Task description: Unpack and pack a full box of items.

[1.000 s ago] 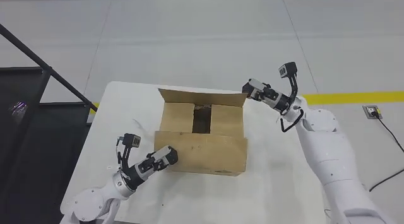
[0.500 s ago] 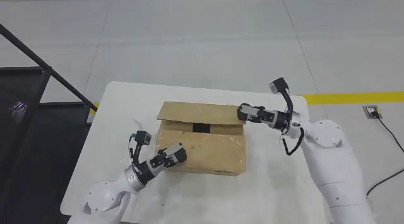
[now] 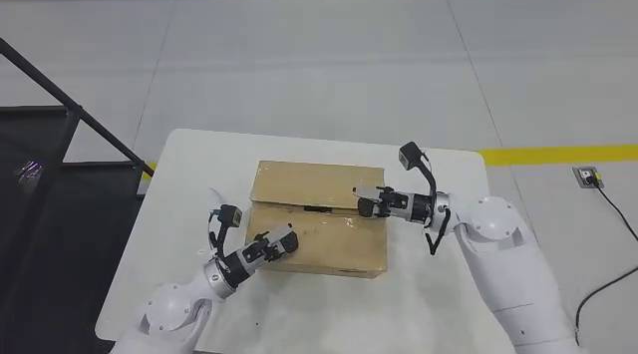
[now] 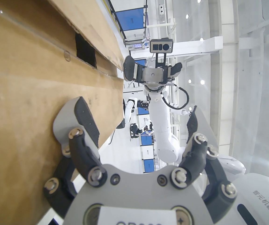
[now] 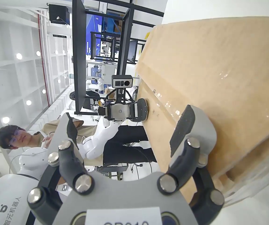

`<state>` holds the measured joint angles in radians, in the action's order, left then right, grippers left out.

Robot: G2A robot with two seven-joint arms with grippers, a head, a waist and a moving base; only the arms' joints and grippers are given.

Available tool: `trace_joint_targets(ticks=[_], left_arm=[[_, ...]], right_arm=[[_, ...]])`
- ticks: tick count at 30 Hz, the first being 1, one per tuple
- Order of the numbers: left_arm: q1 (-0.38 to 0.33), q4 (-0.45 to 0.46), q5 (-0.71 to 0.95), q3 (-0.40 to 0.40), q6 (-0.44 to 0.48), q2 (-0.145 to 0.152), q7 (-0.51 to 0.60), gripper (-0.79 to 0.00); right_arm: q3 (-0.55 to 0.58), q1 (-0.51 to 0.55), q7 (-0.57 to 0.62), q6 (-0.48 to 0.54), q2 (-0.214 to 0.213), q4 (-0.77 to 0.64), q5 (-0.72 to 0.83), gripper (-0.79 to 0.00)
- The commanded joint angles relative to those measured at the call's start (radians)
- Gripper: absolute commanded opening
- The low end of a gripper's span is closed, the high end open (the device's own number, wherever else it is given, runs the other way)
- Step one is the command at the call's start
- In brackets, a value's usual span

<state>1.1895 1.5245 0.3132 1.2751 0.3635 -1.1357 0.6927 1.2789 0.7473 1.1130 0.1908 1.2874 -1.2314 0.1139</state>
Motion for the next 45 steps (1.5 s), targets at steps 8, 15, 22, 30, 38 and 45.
trace_joint_targets(ticks=[8,15,22,30,38,45], left_arm=[[0.043,0.047,0.061,0.096,0.051,0.011,-0.016,0.0],[0.133,0.071,0.138,0.273,0.098,0.029,-0.059,0.0],[0.188,0.04,0.186,0.381,0.101,0.037,-0.096,0.0],[0.188,0.04,0.186,0.381,0.101,0.037,-0.096,0.0],[0.145,-0.037,0.298,0.3,0.016,0.019,-0.151,0.0],[0.081,-0.18,0.35,0.222,-0.031,0.005,-0.106,0.0]], right_arm=[[-0.01,0.042,-0.053,-0.04,-0.01,-0.027,-0.031,0.0],[-0.013,0.049,-0.068,-0.036,-0.015,-0.042,-0.059,0.0],[-0.013,0.049,-0.068,-0.036,-0.015,-0.042,-0.059,0.0],[-0.013,0.049,-0.068,-0.036,-0.015,-0.042,-0.059,0.0],[-0.013,0.049,-0.068,-0.036,-0.015,-0.042,-0.059,0.0],[-0.013,0.049,-0.068,-0.036,-0.015,-0.042,-0.059,0.0]])
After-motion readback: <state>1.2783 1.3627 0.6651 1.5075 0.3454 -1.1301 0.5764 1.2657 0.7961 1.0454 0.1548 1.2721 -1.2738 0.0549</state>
